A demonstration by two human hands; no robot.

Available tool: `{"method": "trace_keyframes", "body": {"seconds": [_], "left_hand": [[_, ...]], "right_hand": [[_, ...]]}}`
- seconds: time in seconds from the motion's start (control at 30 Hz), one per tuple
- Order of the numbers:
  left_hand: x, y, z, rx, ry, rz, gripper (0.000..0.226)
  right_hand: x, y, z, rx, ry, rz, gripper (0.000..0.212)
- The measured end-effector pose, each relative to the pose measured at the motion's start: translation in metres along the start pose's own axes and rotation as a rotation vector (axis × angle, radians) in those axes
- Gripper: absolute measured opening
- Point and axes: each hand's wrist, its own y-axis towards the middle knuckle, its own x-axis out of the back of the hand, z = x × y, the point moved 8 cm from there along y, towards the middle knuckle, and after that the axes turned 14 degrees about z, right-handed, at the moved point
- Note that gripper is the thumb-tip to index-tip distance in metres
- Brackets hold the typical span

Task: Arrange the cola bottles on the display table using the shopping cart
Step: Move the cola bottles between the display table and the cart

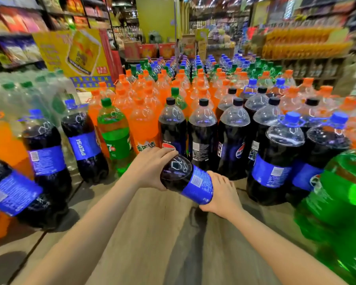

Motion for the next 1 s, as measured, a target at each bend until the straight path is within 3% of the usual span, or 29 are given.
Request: {"method": "trace_keyframes", "body": {"seconds": [0.23, 0.33, 0.4, 0.47, 0.57, 0.67, 0.8, 0.9, 1.0], "left_hand": [[0.022, 0.02, -0.009, -0.064, 0.11, -0.125, 0.1], [0.037, 0.023, -0.016, -0.1, 0.082, -0.235, 0.099], [0.037, 0.017, -0.008, -0.025, -0.135, -0.357, 0.108], [0.024, 0.01, -0.001, 0.108, -0.521, -0.428, 0.123], [-0.011, 0.026, -0.038, 0.107, -1.138, -0.285, 0.144], [-0.018, 0.047, -0.068, 0.137, -1.356, -0.349, 0.142], [-0.003, 0.065, -0.091, 0.07, -1.327, -0.427, 0.124], [0.01, 0.077, -0.109, 0.004, -1.314, -0.455, 0.117], [0.019, 0.091, -0.128, -0.049, -1.293, -0.425, 0.116]], "right_hand": [[0.01, 0.014, 0.012, 0.033, 0.156, -0.034, 0.125], [0.022, 0.013, 0.012, 0.019, 0.272, -0.128, 0.116], [0.029, 0.006, 0.002, 0.011, 0.357, -0.222, 0.104], [0.034, -0.001, -0.011, 0.001, 0.466, -0.29, 0.1], [0.033, -0.01, -0.025, -0.038, 0.561, -0.319, 0.114], [0.029, -0.019, -0.035, -0.018, 0.649, -0.243, 0.12], [0.058, -0.048, -0.06, 0.053, 0.353, -0.22, 0.109], [0.107, -0.075, -0.08, 0.052, 0.179, -0.389, 0.082], [0.146, -0.082, -0.091, -0.016, 0.027, -0.512, 0.073]]}}
